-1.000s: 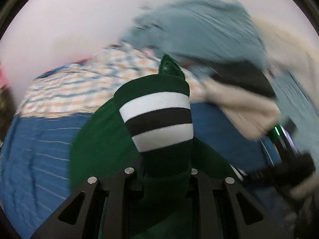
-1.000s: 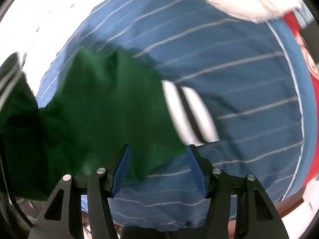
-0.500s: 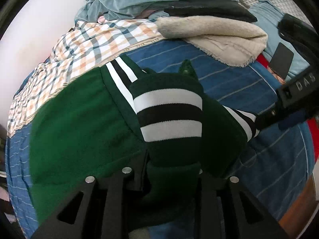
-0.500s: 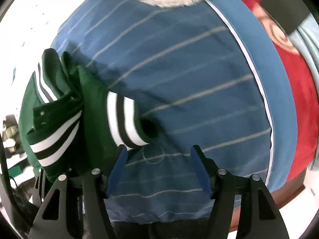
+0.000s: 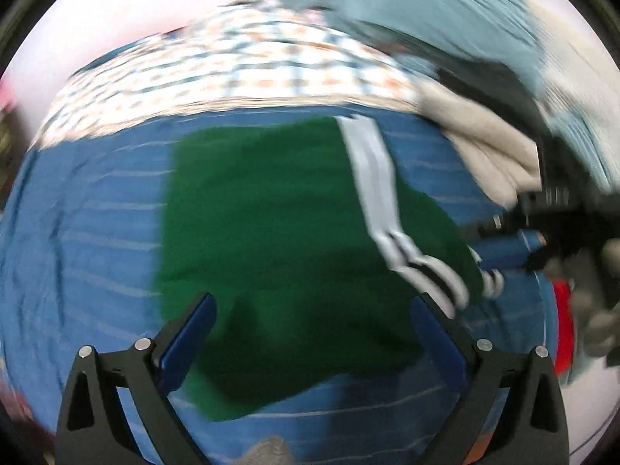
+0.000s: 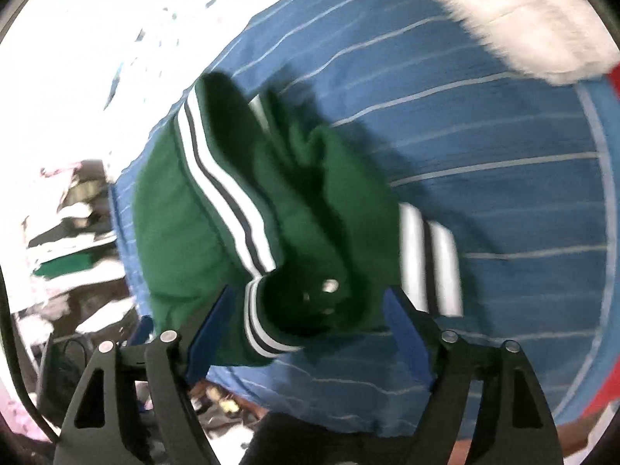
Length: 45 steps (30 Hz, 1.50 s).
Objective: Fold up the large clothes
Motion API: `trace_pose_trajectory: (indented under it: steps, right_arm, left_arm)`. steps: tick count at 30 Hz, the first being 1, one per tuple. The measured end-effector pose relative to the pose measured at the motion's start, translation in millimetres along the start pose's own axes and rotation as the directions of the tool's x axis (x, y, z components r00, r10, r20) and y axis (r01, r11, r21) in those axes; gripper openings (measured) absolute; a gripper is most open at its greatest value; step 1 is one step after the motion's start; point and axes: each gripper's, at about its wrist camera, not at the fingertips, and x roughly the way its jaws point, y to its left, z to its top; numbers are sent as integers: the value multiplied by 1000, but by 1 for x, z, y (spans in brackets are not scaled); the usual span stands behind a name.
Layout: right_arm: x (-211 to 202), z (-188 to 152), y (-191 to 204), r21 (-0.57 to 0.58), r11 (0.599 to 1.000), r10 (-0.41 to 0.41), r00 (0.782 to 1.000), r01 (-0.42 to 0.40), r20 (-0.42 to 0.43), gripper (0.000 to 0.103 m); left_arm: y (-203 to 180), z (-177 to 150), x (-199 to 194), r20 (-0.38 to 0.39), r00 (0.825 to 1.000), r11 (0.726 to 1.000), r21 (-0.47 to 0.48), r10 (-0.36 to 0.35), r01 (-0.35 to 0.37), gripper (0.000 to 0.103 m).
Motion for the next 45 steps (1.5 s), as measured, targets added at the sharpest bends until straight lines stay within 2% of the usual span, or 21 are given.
trace_pose_trajectory:
  steps: [2, 5, 8, 9, 10, 11, 13, 16, 19, 22, 26, 28, 30, 32, 33, 35, 37, 38, 40, 43, 45]
  right_arm:
    - [23, 3, -2, 24, 998, 61, 997, -60, -42, 81]
    - [62, 9, -5, 45, 993, 112, 987, -108, -116, 82]
    - [95, 13, 5, 24, 994, 110, 978, -107, -180, 80]
    - [96, 13, 10, 8, 995, 98, 980, -98, -174, 77]
    - [95, 13, 20, -29, 997, 61, 987, -66, -145, 46]
    - [93, 11, 28, -55, 997, 52, 991, -59, -123, 25]
    - [82, 5, 43, -72, 996, 45, 995, -51, -86, 17]
    - [37, -13, 62, -72, 996, 47, 998, -43, 44, 14]
    - [-8, -25, 57, -10, 999, 35, 989, -34, 141, 14]
    - [-24, -30, 31, 44, 998, -54, 981, 46, 187, 14]
    - [4, -14, -8, 111, 982, -172, 972, 155, 162, 14]
    - [25, -3, -18, 128, 973, -211, 966, 193, 150, 15]
    - [41, 7, -17, 103, 963, -262, 951, 248, 161, 22]
    - [53, 16, -12, 62, 941, -340, 928, 334, 151, 46]
    - [52, 19, -11, 74, 928, -371, 919, 364, 131, 52]
    - [39, 16, -9, 127, 932, -352, 931, 339, 100, 55]
    - [15, 1, 5, 156, 928, -357, 926, 338, 123, 55]
    - [4, -8, 16, 149, 932, -350, 925, 329, 147, 55]
    - [-9, -27, 51, 98, 955, -292, 940, 279, 178, 55]
    - [17, -42, 106, -37, 985, -161, 981, 166, 105, 55]
    - [61, -44, 153, -132, 989, -64, 997, 68, 32, 55]
  left_arm:
    - [32, -2, -5, -9, 998, 994, -90, 58, -58, 102]
    - [65, -5, 1, -41, 992, 980, -154, 118, -123, 102]
    - [85, -10, 10, -76, 981, 966, -174, 181, -191, 102]
    - [88, -8, 11, -81, 976, 960, -178, 204, -216, 102]
    - [90, -7, 11, -85, 971, 956, -177, 222, -234, 102]
    - [91, -4, 10, -89, 969, 954, -177, 229, -242, 102]
    - [90, 0, 6, -94, 967, 949, -190, 237, -251, 102]
    - [87, 9, -3, -81, 977, 953, -216, 197, -210, 102]
    - [72, 25, 8, -75, 988, 965, -215, 137, -150, 102]
    - [48, 32, 45, -118, 980, 975, -139, 159, -175, 103]
    - [33, 22, 98, -163, 978, 984, -97, 129, -146, 103]
    - [33, 19, 107, -153, 980, 987, -78, 124, -137, 103]
    - [40, 15, 117, -161, 984, 991, -97, 81, -97, 103]
    - [49, 20, 117, -193, 981, 988, -144, 21, -50, 103]
    - [54, 25, 107, -198, 980, 985, -174, -16, -19, 103]
    - [68, 33, 77, -155, 988, 981, -192, 2, -32, 103]
    - [80, 36, 55, -125, 992, 980, -193, 19, -43, 103]
    - [88, 38, 46, -117, 993, 978, -199, 32, -55, 103]
    - [101, 38, 40, -122, 992, 977, -203, 42, -67, 103]
    - [111, 49, 54, -125, 990, 981, -173, 71, -92, 103]
    - [115, 60, 66, -122, 989, 984, -150, 80, -98, 103]
